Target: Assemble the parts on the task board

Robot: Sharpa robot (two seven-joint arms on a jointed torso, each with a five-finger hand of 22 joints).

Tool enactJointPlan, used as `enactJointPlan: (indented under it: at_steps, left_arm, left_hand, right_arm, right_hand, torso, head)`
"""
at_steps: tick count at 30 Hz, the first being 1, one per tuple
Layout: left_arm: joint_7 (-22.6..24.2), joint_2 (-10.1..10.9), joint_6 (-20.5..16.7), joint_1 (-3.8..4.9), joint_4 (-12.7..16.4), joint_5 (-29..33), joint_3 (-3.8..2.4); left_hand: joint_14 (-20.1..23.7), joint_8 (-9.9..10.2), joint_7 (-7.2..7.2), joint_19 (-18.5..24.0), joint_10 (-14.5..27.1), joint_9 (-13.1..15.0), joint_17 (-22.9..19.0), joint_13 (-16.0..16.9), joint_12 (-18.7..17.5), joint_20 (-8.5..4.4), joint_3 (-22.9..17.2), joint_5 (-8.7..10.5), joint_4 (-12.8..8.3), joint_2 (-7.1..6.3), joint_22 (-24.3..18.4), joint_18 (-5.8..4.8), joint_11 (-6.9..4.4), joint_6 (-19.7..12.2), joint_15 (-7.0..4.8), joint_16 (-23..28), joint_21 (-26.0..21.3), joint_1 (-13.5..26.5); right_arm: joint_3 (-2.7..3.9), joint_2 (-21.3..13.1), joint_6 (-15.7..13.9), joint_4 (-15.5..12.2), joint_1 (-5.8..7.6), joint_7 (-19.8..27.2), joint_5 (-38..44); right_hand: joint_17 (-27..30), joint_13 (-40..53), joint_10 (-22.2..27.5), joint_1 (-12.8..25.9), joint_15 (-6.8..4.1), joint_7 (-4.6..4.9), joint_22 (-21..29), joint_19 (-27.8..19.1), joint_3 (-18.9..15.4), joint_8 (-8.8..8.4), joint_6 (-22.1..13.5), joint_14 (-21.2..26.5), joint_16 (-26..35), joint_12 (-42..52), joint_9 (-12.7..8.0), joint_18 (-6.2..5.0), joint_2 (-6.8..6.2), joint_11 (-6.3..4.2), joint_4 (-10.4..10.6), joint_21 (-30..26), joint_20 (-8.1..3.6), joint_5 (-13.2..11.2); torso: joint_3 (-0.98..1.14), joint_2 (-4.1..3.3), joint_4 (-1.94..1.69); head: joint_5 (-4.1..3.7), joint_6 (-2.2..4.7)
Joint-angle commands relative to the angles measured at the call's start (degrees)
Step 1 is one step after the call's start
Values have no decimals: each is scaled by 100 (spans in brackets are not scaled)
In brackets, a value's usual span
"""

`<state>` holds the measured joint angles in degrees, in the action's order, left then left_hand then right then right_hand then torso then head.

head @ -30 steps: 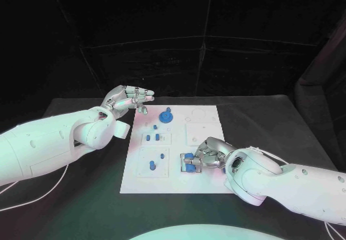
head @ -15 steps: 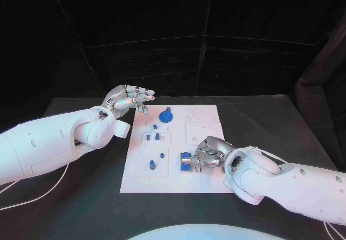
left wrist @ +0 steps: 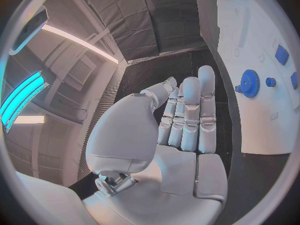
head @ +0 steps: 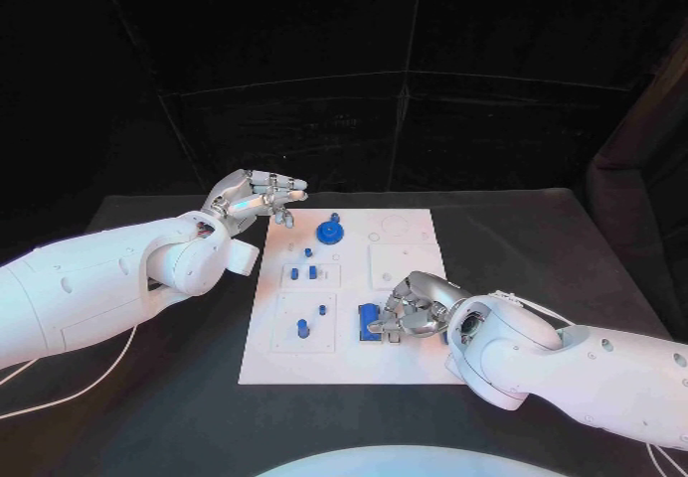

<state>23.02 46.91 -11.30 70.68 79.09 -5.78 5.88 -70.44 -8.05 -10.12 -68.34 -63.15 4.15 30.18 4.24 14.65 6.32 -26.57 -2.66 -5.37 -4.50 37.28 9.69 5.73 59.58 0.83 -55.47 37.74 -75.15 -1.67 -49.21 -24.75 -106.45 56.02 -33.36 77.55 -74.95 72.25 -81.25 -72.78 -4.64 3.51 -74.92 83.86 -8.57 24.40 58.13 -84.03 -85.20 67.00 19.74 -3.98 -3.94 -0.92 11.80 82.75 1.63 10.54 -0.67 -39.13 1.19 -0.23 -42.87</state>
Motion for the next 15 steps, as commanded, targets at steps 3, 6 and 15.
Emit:
enactJointPlan:
  at_steps: [3, 6, 15]
  left_arm:
    - [6, -7, 78, 8, -10, 18, -5]
    - [5, -11, 80, 8, -13, 18, -4]
    - [3, -8, 76, 8, -16, 18, -4]
  left_hand:
    - [29, -40, 7, 41, 52, 3, -5, 10, 18, 12, 23, -16, 4, 54, -6, 78, 7, -5, -4, 1, -35, -4]
    - [29, -40, 7, 41, 52, 3, -5, 10, 18, 12, 23, -16, 4, 54, -6, 78, 7, -5, -4, 1, -35, -4]
    - [29, -40, 7, 41, 52, 3, -5, 10, 18, 12, 23, -16, 4, 54, -6, 78, 7, -5, -4, 1, -35, -4]
  right_arm:
    - [-1, -9, 36, -21, 3, 134, 138]
    - [-1, -6, -18, -5, 3, 127, 149]
    - [-1, 4, -30, 16, 4, 198, 161]
  right_hand:
    - [-376, 25, -7, -58, -24, -19, -148, 123, -5, 3, 41, -393, -3, 26, 12, 116, 28, -14, -32, 18, -33, 12]
    - [-383, 29, -10, -58, -25, -20, -153, 125, -8, 5, 47, -394, -6, 29, 17, 117, 53, -15, -32, 20, -34, 19]
    - [-389, 37, -17, -76, -28, -24, -162, 128, -13, 7, 55, -395, -8, 34, 25, 118, 100, -19, -46, 25, -36, 32]
  torso:
    - [-2, -1, 0]
    - [-4, -5, -2]
    - [-4, -5, -4]
  head:
    - [-1, 3]
    - [-4, 8]
    - [0, -2]
